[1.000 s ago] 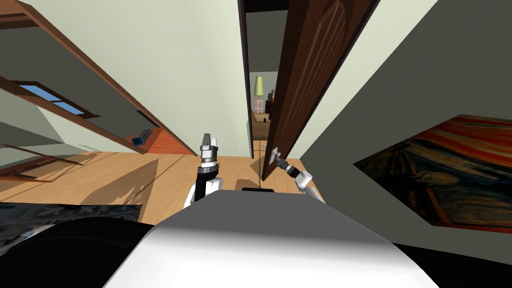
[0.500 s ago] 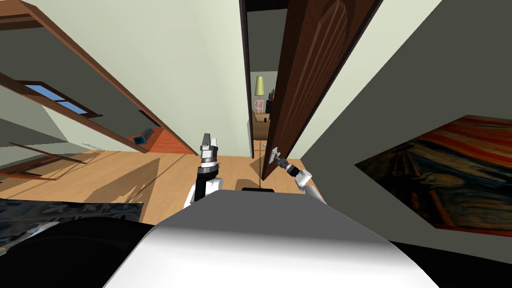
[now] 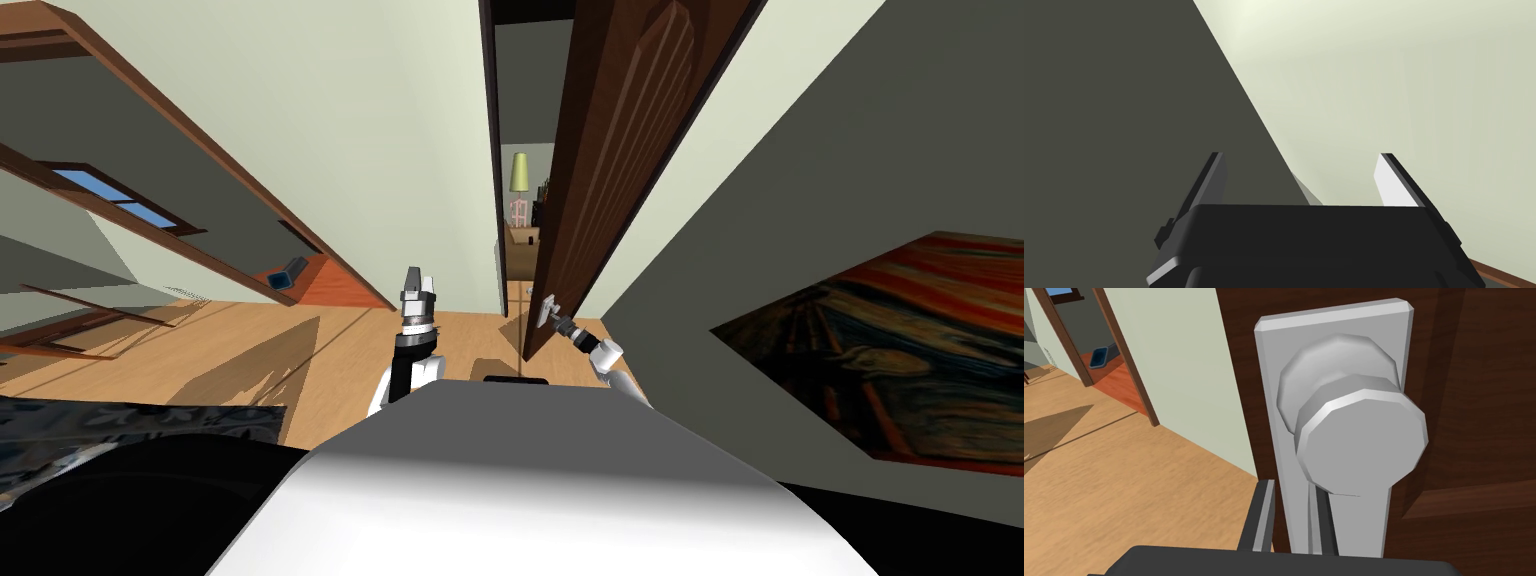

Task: Pull the door open

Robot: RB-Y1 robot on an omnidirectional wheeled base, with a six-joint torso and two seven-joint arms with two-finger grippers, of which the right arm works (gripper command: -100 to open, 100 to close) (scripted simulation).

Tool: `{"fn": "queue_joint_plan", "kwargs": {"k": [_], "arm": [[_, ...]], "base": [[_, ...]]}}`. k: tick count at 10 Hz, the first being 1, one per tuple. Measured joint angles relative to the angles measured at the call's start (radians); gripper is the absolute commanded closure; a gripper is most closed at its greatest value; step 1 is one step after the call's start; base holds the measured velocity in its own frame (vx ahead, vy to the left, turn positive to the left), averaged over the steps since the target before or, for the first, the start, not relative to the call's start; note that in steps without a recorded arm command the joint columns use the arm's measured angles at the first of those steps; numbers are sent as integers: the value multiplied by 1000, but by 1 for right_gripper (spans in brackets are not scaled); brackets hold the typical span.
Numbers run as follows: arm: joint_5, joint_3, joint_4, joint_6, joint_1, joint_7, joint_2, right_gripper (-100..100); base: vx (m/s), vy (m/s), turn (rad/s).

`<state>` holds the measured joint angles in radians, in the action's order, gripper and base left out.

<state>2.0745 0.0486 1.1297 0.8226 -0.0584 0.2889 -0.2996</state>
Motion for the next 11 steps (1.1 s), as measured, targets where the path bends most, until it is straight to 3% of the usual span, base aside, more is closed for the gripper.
{"fn": "queue_joint_plan", "kwargs": {"k": [5, 6, 11], "arm": [[0, 1, -2, 0, -2, 4, 0, 100], [0, 1, -2, 0, -2, 4, 0, -100], [57, -29, 22, 76, 41, 84, -5, -100]], "base": [[0, 0, 0], [-27, -86, 0], [-94, -146, -7]]}}
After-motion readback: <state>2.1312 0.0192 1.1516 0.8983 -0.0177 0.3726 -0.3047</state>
